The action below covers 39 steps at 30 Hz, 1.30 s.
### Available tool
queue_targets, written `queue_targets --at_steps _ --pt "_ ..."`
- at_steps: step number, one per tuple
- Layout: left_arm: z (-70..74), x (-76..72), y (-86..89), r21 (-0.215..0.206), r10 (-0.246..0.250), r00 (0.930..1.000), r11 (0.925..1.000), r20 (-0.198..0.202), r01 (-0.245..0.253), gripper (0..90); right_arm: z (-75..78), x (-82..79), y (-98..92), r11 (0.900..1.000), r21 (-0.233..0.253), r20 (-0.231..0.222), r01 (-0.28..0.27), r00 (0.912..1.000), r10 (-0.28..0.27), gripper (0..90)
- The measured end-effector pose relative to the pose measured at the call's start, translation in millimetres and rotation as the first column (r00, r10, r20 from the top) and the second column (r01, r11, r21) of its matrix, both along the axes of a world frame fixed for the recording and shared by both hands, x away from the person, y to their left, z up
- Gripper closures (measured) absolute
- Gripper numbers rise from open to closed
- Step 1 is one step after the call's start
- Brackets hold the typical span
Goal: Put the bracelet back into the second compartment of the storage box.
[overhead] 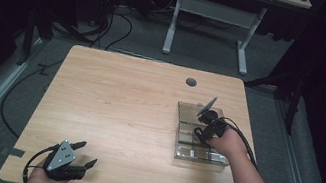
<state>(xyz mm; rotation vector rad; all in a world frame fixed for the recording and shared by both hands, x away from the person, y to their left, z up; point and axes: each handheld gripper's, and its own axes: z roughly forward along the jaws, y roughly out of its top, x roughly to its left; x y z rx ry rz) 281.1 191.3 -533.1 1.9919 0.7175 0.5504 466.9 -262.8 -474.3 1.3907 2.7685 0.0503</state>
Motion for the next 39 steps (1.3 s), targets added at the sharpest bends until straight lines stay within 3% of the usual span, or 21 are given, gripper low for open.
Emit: queue_targets --at_steps 9,11,12,18,26,36,39 --pt "0.2 -0.2 -0.3 0.006 -0.003 1.0 1.0 -0.001 0.003 30.8 -7.8 0.0 1.9 1.0 -0.012 -0.024 -0.003 0.9997 0.003 71.9" --pt "0.2 -0.2 -0.3 0.007 -0.004 1.0 1.0 -0.001 0.004 30.8 -8.0 -0.2 1.8 1.0 -0.004 -0.031 0.023 0.9993 -0.023 71.9" --pt "0.1 -0.2 -0.4 0.007 -0.004 1.0 1.0 -0.001 0.004 30.8 -8.7 1.1 -0.8 1.0 0.005 -0.024 0.003 0.9997 -0.003 71.9" --pt "0.1 -0.3 -0.6 0.01 -0.005 1.0 0.9999 0.001 0.005 30.8 -9.6 1.2 -4.9 0.999 0.039 -0.027 0.032 0.9992 -0.031 71.5" --pt "-0.1 -0.4 -0.8 0.01 -0.005 1.0 0.9999 0.001 0.005 30.8 -9.4 0.8 -2.0 1.0 0.016 -0.015 0.015 0.9998 -0.015 70.1" --pt "0.0 -0.3 -0.8 0.011 -0.007 1.0 0.9999 0.002 0.007 30.8 4.0 0.4 1.7 1.0 0.007 0.015 0.016 0.9997 -0.017 63.1" --pt "0.0 -0.3 -0.8 0.011 -0.007 1.0 0.9999 0.001 0.007 30.8 11.9 -0.1 0.0 0.999 0.037 0.025 0.023 0.9994 -0.024 63.1"
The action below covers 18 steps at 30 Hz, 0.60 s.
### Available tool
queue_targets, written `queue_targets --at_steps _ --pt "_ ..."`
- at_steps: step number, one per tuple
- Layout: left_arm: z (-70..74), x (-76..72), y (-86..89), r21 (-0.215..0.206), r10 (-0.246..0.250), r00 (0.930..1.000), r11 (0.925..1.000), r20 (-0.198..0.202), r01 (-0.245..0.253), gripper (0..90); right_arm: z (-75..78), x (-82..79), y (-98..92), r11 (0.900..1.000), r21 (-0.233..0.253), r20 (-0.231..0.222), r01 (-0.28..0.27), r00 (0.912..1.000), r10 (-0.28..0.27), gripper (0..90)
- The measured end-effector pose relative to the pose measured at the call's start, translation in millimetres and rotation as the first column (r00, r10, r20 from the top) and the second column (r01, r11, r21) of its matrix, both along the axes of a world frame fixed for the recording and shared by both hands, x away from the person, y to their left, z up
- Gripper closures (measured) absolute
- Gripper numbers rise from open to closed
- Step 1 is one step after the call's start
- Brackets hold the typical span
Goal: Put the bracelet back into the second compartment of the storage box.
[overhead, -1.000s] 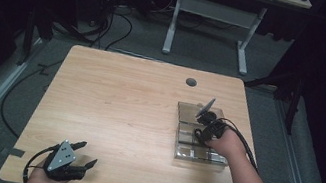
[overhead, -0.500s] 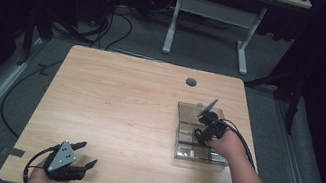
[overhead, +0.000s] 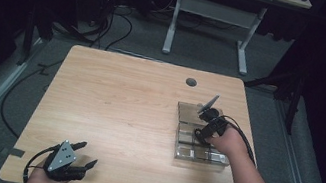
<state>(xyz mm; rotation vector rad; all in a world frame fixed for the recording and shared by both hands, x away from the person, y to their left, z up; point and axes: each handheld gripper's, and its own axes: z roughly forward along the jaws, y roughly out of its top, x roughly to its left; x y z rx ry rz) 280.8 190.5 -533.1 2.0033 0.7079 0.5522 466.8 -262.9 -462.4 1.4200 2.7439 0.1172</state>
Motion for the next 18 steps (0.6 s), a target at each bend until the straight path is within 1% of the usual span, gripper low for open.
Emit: queue_targets --at_steps 2,3,6,7,9,11,12,13,14,16,18 --pt "0.0 -0.1 -0.1 0.0 0.0 1.0 1.0 0.0 0.0 30.8 5.1 -1.8 0.7 1.0 -0.012 0.001 0.014 0.9999 -0.014 63.0" --pt "0.0 -0.1 -0.1 0.0 0.0 1.0 1.0 0.0 0.0 30.8 7.4 -1.4 -0.4 1.0 -0.012 0.011 0.0 0.9999 0.0 63.0" --pt "0.1 -0.2 -0.1 0.002 -0.001 1.0 1.0 -0.001 0.001 30.8 14.8 -2.7 -1.0 1.0 0.003 0.019 0.018 0.9997 -0.018 63.0" --pt "0.1 -0.2 -0.1 0.002 -0.001 1.0 1.0 -0.001 0.001 30.8 16.4 -2.4 -1.5 1.0 0.001 0.022 0.01 0.9997 -0.01 63.0" --pt "0.1 -0.1 -0.1 0.002 -0.001 1.0 1.0 -0.002 0.001 30.8 18.6 -2.7 -1.7 1.0 -0.002 0.024 0.011 0.9997 -0.011 63.0" --pt "0.1 -0.1 -0.1 0.002 -0.001 1.0 1.0 -0.002 0.001 30.8 19.6 -2.4 -2.2 1.0 0.001 0.032 -0.004 0.9995 0.004 62.9" --pt "0.1 -0.1 -0.1 0.002 -0.002 1.0 1.0 -0.002 0.002 30.8 20.1 -3.2 -1.4 1.0 0.003 0.028 0.015 0.9995 -0.015 62.9" --pt "0.1 -0.1 -0.1 0.002 -0.001 1.0 1.0 -0.002 0.001 30.8 20.1 -3.4 -1.2 1.0 0.003 0.027 0.019 0.9995 -0.019 62.9" --pt "0.1 -0.2 0.0 0.002 -0.001 1.0 1.0 -0.002 0.001 30.8 19.3 -1.4 -2.7 1.0 0.001 0.037 -0.022 0.9991 0.022 62.9" --pt "-0.1 -0.2 -0.2 0.0 0.0 1.0 1.0 0.0 0.0 30.8 18.3 -3.6 -0.2 1.0 -0.002 0.026 0.013 0.9996 -0.013 62.9" --pt "-0.1 -0.2 -0.1 0.0 -0.001 1.0 1.0 -0.001 0.001 30.8 17.5 -3.8 0.4 1.0 -0.004 0.027 0.0 0.9996 0.0 63.1"
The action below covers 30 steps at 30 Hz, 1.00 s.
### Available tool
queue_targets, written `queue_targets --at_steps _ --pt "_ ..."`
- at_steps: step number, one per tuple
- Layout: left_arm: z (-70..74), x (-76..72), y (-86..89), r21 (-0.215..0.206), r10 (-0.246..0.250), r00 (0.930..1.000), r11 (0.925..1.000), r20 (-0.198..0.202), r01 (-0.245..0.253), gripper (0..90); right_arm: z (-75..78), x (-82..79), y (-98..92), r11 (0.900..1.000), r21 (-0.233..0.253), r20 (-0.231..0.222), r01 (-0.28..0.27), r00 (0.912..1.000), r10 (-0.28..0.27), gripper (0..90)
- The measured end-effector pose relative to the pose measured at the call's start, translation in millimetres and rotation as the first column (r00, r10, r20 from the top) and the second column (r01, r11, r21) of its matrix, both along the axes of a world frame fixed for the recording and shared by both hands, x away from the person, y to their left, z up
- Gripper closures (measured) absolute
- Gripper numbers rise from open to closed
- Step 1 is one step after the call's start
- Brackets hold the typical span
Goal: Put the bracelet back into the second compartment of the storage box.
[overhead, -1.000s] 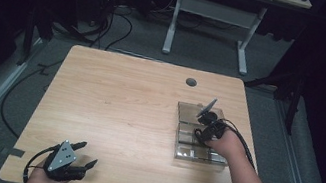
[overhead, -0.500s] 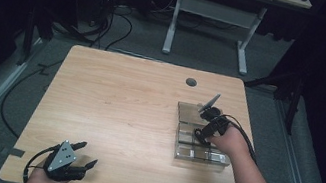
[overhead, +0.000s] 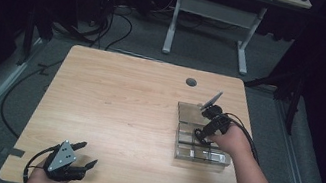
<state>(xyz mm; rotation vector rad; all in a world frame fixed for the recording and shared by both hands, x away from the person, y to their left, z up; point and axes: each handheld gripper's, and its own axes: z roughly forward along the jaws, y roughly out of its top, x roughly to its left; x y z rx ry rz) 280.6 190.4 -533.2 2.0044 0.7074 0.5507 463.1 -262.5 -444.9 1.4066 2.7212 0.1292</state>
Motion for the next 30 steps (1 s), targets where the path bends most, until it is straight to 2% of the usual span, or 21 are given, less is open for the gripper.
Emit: queue_targets --at_steps 6,8,10,15,17,20,24,26,30 --pt "0.1 0.1 0.0 0.002 -0.001 1.0 1.0 -0.002 0.001 30.9 -2.0 -6.7 -0.8 1.0 0.016 0.001 0.013 0.9999 -0.013 66.0" --pt "0.0 0.1 -0.2 0.004 -0.001 1.0 1.0 -0.001 0.001 30.8 -2.6 -11.1 -1.5 0.999 0.02 -0.004 0.036 0.9993 -0.036 67.8" --pt "0.1 -0.1 -0.3 0.006 -0.001 1.0 1.0 0.0 0.001 30.9 -2.9 -14.4 -2.9 1.0 0.022 0.004 0.015 0.9999 -0.015 69.8" --pt "0.0 0.1 -0.4 0.007 0.0 1.0 1.0 -0.001 0.0 30.9 -2.6 -26.2 -4.5 0.998 0.053 0.011 0.021 0.9997 -0.022 74.0" --pt "0.0 0.0 -0.5 0.008 0.0 1.0 1.0 0.0 0.0 30.9 -2.0 -31.1 -3.8 0.999 0.041 0.017 0.015 0.9997 -0.016 74.8" --pt "0.1 0.0 -0.4 0.009 0.001 1.0 1.0 0.0 -0.001 30.9 -1.1 -38.1 -5.1 0.997 0.074 0.028 0.025 0.9992 -0.027 75.8" --pt "0.1 0.0 -0.5 0.01 0.001 1.0 0.9999 0.0 -0.001 30.9 -2.4 -47.9 -3.7 0.997 0.07 0.038 0.011 0.9992 -0.014 76.1" --pt "0.1 0.0 -0.5 0.01 0.001 1.0 0.9999 0.0 -0.001 30.9 -1.5 -52.1 -4.5 0.994 0.105 0.044 0.019 0.9988 -0.024 76.6" --pt "0.1 0.0 -0.5 0.011 0.002 1.0 0.9999 0.0 -0.002 30.9 -1.6 -60.5 -2.6 0.994 0.111 0.058 0.015 0.998 -0.022 77.4"
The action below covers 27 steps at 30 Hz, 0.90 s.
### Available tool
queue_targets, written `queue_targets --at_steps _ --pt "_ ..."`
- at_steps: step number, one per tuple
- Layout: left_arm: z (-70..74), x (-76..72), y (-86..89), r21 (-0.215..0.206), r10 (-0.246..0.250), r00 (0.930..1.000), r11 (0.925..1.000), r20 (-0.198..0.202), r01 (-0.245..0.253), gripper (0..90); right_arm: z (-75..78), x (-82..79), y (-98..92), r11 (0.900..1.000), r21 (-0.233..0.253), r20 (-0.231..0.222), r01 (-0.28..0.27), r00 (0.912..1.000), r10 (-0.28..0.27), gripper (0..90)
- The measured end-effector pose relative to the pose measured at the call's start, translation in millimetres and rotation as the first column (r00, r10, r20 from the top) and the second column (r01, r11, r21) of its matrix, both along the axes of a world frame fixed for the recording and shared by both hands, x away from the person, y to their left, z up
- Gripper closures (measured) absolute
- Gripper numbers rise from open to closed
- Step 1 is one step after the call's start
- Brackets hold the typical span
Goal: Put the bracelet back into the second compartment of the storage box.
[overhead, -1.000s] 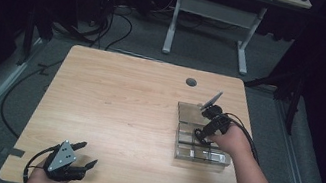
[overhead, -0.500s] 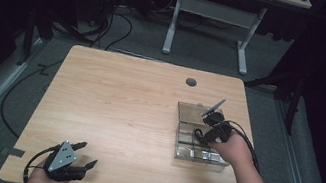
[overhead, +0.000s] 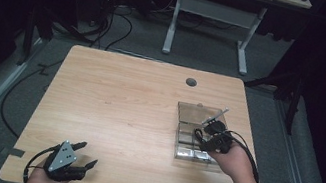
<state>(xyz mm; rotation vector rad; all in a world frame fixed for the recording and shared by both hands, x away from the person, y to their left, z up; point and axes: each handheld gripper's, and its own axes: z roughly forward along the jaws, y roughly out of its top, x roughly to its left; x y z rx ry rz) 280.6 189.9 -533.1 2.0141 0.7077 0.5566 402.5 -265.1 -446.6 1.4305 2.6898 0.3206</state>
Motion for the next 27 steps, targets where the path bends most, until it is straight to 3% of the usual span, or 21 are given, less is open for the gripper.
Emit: queue_targets --at_steps 2,3,8,11,17,27 --pt "0.0 0.0 -0.1 -0.001 0.0 1.0 1.0 -0.001 0.0 30.9 1.4 -4.0 2.0 1.0 -0.007 0.013 -0.012 0.9998 0.012 78.0" --pt "0.0 0.1 0.0 0.0 0.0 1.0 1.0 -0.001 0.0 30.9 1.6 -5.7 1.9 1.0 0.021 0.02 -0.01 0.9997 0.01 78.6" --pt "-0.1 0.1 -0.1 -0.001 0.001 1.0 1.0 -0.001 -0.001 30.9 2.3 -13.3 2.8 0.999 0.044 0.037 -0.009 0.9993 0.007 79.7" --pt "0.0 0.0 0.0 0.0 0.001 1.0 1.0 -0.001 -0.001 30.9 4.6 -19.6 4.8 0.999 0.038 0.07 -0.019 0.9974 0.016 80.0" --pt "0.0 0.0 0.0 0.0 0.001 1.0 1.0 0.0 -0.001 30.9 11.5 -34.9 9.4 0.996 0.078 0.139 -0.035 0.99 0.024 82.6" --pt "0.0 0.0 0.1 -0.001 0.004 1.0 1.0 0.0 -0.004 30.9 2.6 -60.6 8.6 0.988 0.145 0.234 -0.053 0.9721 0.018 82.4"
